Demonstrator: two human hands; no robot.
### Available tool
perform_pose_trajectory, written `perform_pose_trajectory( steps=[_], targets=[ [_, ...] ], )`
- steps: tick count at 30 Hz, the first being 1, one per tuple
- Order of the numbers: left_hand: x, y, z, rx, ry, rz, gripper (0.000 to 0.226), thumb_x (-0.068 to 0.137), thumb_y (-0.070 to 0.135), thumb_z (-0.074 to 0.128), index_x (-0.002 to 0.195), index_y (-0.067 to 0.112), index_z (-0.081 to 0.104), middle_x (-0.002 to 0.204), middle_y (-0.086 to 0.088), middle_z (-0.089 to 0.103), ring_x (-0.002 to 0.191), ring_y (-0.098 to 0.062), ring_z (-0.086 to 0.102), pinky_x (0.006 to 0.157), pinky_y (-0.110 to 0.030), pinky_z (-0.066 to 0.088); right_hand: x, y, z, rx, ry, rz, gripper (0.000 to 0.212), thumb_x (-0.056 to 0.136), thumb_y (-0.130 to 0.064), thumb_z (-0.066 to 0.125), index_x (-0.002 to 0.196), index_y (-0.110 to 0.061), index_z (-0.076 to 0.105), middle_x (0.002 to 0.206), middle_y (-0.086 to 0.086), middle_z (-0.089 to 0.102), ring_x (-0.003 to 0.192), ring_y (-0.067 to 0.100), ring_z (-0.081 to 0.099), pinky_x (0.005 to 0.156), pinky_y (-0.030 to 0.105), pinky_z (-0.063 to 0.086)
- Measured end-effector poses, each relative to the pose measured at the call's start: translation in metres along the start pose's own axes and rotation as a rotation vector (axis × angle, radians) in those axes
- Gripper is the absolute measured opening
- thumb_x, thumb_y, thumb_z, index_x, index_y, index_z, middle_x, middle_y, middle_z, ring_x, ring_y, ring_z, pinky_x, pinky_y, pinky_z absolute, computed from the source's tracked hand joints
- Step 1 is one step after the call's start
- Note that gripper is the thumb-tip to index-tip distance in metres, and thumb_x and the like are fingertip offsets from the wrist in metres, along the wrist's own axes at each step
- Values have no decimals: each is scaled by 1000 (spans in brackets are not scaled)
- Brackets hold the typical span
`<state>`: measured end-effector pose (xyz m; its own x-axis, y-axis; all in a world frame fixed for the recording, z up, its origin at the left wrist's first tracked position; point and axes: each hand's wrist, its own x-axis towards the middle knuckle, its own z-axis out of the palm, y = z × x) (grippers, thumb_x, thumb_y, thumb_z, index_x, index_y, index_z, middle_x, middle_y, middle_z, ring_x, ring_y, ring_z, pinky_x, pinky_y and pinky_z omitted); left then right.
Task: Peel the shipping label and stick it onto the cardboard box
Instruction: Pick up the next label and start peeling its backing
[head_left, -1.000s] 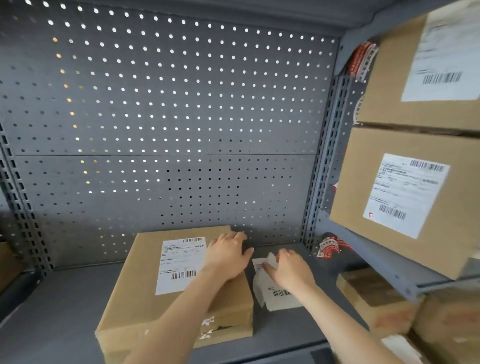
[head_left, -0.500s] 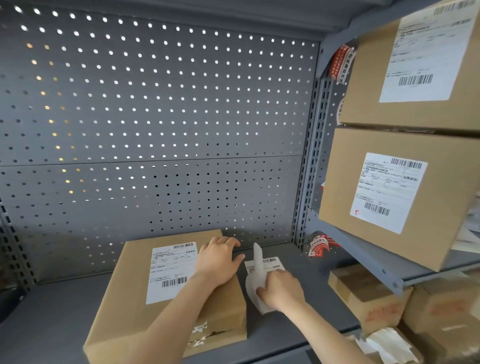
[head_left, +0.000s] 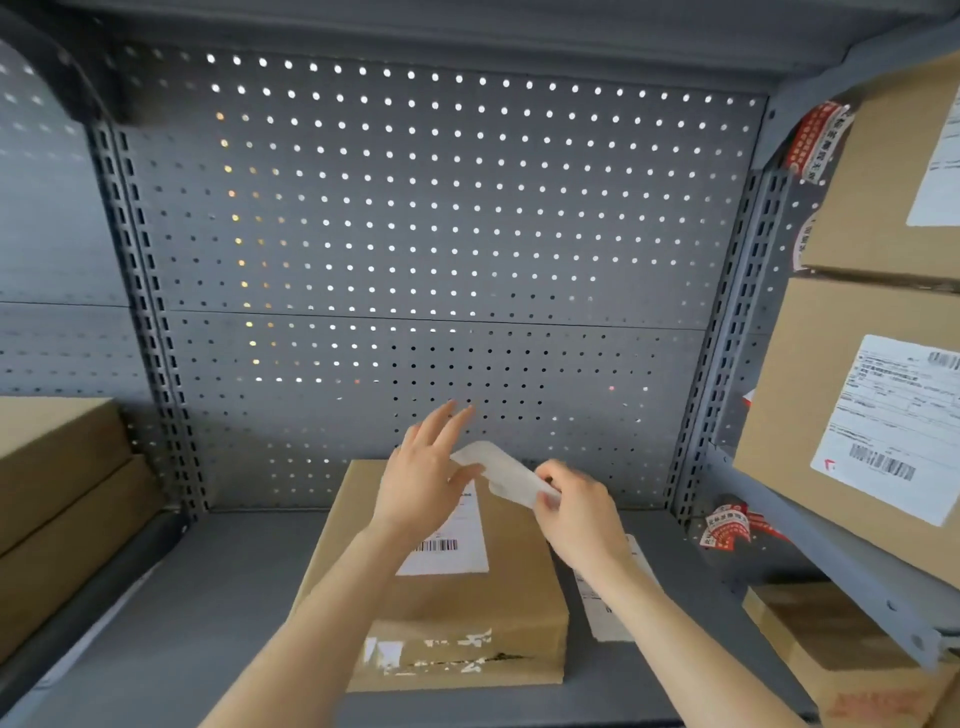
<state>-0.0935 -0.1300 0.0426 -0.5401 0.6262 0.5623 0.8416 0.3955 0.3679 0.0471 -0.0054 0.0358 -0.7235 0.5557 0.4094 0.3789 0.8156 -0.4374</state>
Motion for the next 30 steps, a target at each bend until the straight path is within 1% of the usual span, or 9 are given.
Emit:
perform_pose_trajectory(
  steps=[2,4,7,10,16,20,24,27,30],
  targets=[
    [-8,-20,-21,45,44,-37,57,90,36,60,142,30,39,151,6,35,128,-24,42,97,-38,44,5,-24,10,47,14,-83,15,92,-16,54,105,-18,60,95,-2,66,76,13,62,60,24,51],
    [-19,-39,-44,81,84,-71,47,89,33,62,134,29,50,143,7,47,123,-24,45,94,-36,42,7,-49,19,82,2,-167,15,92,-16,54,105,-20,60,96,-3,67,74,12,61,64,24,52],
    [-46,-67,-82,132,169,-94,26,86,27,65,112,22,67,112,5,69,100,-27,58,82,-35,45,8,-91,35,105,-34,-300,13,93,-16,52,103,-21,58,92,-4,65,61,8,54,48,14,39],
    [-84,-95,-119,201,282,-166,11,84,25,66,93,20,71,91,4,72,89,-26,63,77,-40,51,2,-137,57,208,-76,-405,18,92,-13,52,107,-19,60,96,-2,64,81,17,59,60,20,37],
    [-175,-127,-182,310,469,-409,7,85,15,67,91,13,70,94,1,73,91,-26,61,78,-38,47,-36,-230,96,345,-173,-642,15,91,-15,54,105,-18,59,99,-1,64,90,20,61,66,26,41],
    [-248,-134,-214,386,571,-568,8,85,15,67,90,10,70,90,-3,72,86,-27,61,76,-36,46,-76,-281,124,477,-320,-744,4,90,-15,55,93,-15,54,93,0,61,82,19,58,62,27,41],
    [-319,-141,-233,433,582,-747,14,85,22,63,89,10,69,90,-5,71,85,-22,61,73,-30,45,-118,-321,157,537,-472,-813,11,89,-15,55,83,-18,46,84,-2,56,73,17,51,59,28,36],
    [-373,-139,-239,433,592,-900,13,87,21,65,94,11,70,95,-5,72,85,-24,64,74,-28,45,-156,-347,184,544,-600,-868,9,88,-15,55,83,-16,48,87,4,61,75,21,52,62,29,36],
    [-421,-145,-236,402,625,-1024,21,87,29,59,95,12,69,96,-5,72,86,-27,65,77,-33,52,-189,-364,210,550,-732,-872,7,85,-14,59,83,-15,52,91,7,65,78,24,56,63,27,37]
  ],
)
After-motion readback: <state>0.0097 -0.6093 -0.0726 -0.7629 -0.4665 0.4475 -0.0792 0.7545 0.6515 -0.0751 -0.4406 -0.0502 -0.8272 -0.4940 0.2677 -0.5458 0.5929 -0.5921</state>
